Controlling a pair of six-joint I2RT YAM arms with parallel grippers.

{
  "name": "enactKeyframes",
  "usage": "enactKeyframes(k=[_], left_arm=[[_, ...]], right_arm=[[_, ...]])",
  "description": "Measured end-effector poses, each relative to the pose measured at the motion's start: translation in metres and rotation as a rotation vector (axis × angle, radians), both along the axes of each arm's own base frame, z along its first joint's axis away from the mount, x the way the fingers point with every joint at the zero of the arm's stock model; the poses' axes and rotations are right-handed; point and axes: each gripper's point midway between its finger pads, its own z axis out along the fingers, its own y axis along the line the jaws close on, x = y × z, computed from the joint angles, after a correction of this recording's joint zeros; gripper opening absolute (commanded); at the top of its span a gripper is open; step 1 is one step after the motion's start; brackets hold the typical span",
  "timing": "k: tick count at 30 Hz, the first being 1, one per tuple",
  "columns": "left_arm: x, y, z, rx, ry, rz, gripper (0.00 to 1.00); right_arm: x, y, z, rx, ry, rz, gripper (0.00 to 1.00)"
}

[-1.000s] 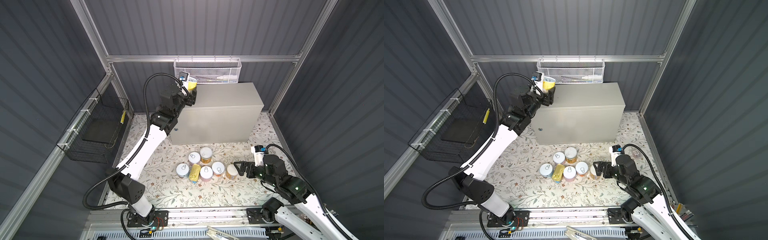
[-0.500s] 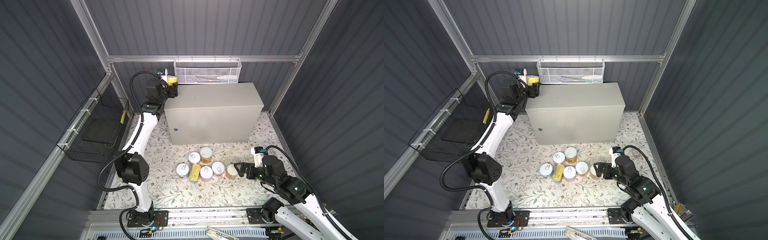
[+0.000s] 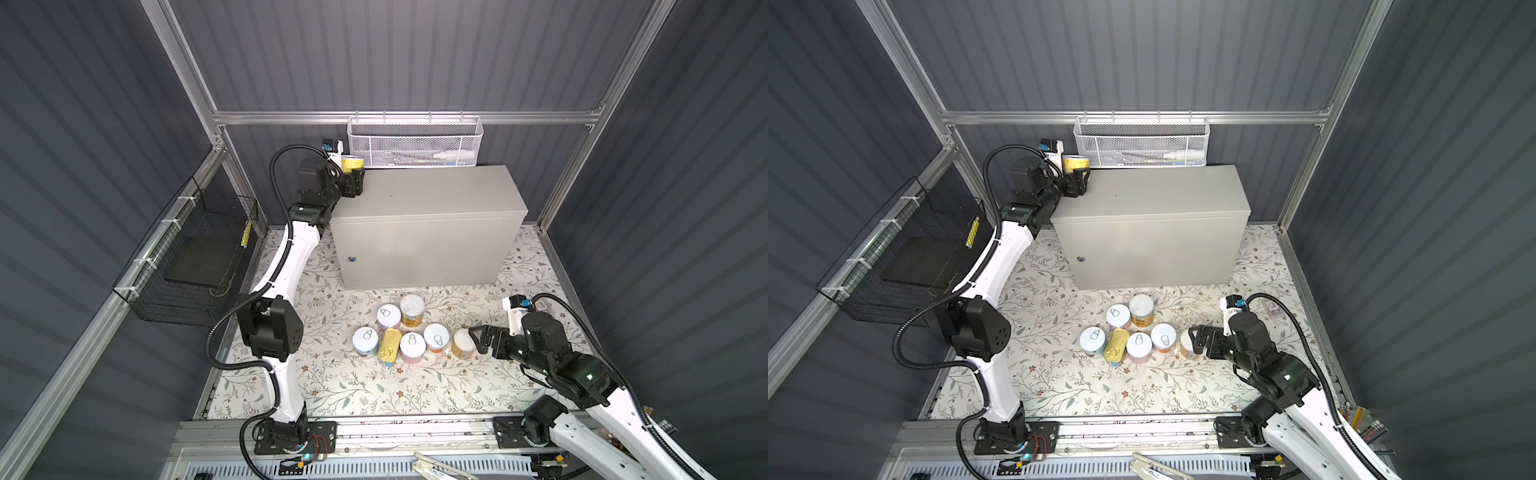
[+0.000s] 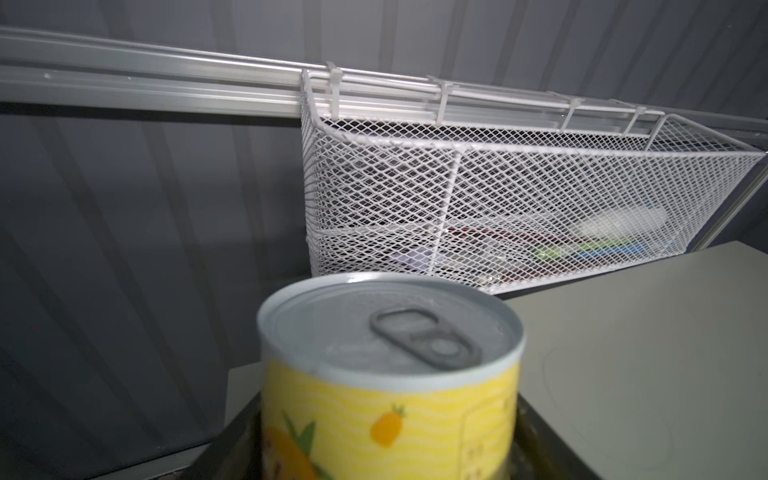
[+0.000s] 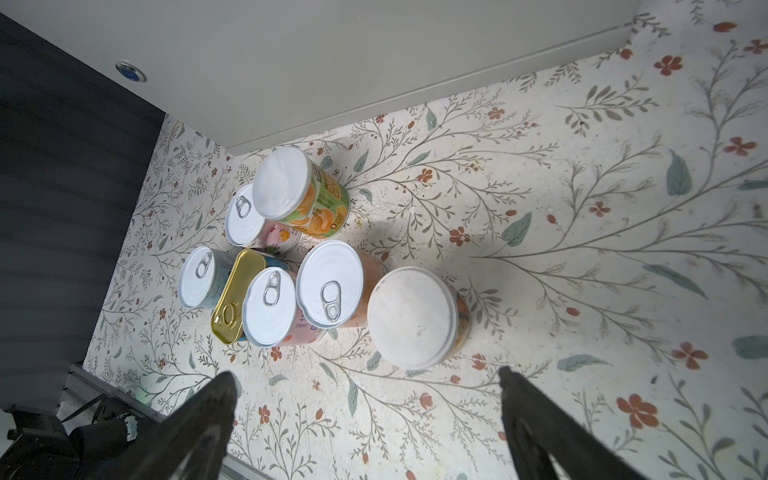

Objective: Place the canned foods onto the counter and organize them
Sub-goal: 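Raise the yellow can onto the cabinet top while the right gripper withdraws, then release the yellow can on the cabinet top and pull the left gripper back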

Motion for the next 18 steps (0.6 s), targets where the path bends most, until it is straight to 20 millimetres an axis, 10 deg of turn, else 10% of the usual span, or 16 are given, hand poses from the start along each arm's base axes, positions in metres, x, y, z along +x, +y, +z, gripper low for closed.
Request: enactKeyframes(k=[6,11,18], left_arm=[[0.008,-0.003,0.000,0.000,-0.001,-0.007,0.51],[0.014,-0.006,-0.001,-0.001,-0.005,-0.014,0.98],[0.003,-0.005,-0.008,-0.009,0.011,-0.023,1.00]], right_arm=[[0.000,0.000,-0.001,0.001,0.007,-0.004,0.99],[0.001,-0.002,-0.001,-0.003,0.005,-0.015,0.99],[0.003,-0.003,-0.001,-0.003,0.001,-0.025,0.99]])
